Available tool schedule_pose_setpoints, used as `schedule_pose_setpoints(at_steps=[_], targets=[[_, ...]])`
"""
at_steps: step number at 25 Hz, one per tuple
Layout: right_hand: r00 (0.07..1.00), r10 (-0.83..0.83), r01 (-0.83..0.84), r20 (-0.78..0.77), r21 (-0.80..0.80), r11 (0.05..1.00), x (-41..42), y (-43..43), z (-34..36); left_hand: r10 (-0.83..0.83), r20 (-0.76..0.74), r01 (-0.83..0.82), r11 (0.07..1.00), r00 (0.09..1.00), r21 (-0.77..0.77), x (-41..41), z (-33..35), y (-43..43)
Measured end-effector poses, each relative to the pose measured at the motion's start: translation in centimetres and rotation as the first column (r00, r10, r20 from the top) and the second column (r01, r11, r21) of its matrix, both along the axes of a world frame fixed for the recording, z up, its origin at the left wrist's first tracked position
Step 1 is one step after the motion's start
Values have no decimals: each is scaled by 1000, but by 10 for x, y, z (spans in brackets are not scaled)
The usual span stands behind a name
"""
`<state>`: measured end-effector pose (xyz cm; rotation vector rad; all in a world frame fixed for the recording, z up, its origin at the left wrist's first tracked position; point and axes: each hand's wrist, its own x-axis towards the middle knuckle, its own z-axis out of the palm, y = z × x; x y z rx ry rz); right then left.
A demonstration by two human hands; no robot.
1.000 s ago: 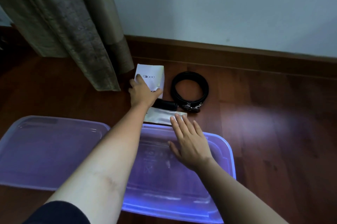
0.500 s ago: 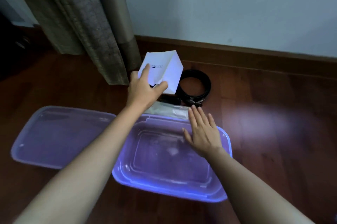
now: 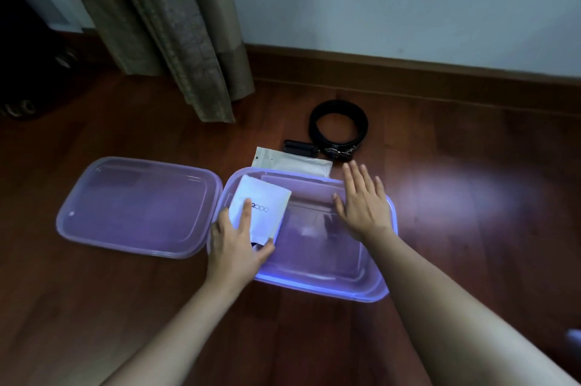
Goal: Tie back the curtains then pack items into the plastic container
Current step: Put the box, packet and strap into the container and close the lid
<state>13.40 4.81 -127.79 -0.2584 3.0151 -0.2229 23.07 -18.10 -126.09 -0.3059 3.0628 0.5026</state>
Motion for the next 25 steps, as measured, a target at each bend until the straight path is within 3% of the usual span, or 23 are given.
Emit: schedule_pose_setpoints(at_steps=[3,8,9,11,13,15,18,20,21,23,25], targets=[[998,51,-51,21,3,999,0,5,3,80,191,-67,995,978,-73,-5,-1,10],[1000,8,-9,10,18,1000,3,21,9,101,274,-39,974,956,-223,-5,14,17],[999,-36,36,7,21,999,4,28,9,97,220,-47,974,971,-222,-7,21,18],[994,-103,102,29,17,995,5,40,9,53,-27,-56,989,998,-140,-20,36,23],[989,-138,141,59,-36,989,7,48,9,-27,-303,17,999,953,-36,-47,45,32],[980,-165,180,108,-141,974,8,54,11,-32,-358,84,988,933,131,-87,53,52],[959,-176,240,223,-304,922,10,56,13,104,-58,-73,914,993,400,-154,45,89],[950,-176,268,256,-392,880,11,54,12,148,157,-200,893,976,402,-184,30,106],[949,-181,280,259,-423,862,11,54,10,124,194,-189,909,973,370,-194,25,114],[948,-183,287,259,-459,841,12,55,8,-74,160,39,977,984,210,-205,17,126],[952,-168,276,256,-477,834,14,57,5,-287,157,293,956,945,-19,-216,10,134]])
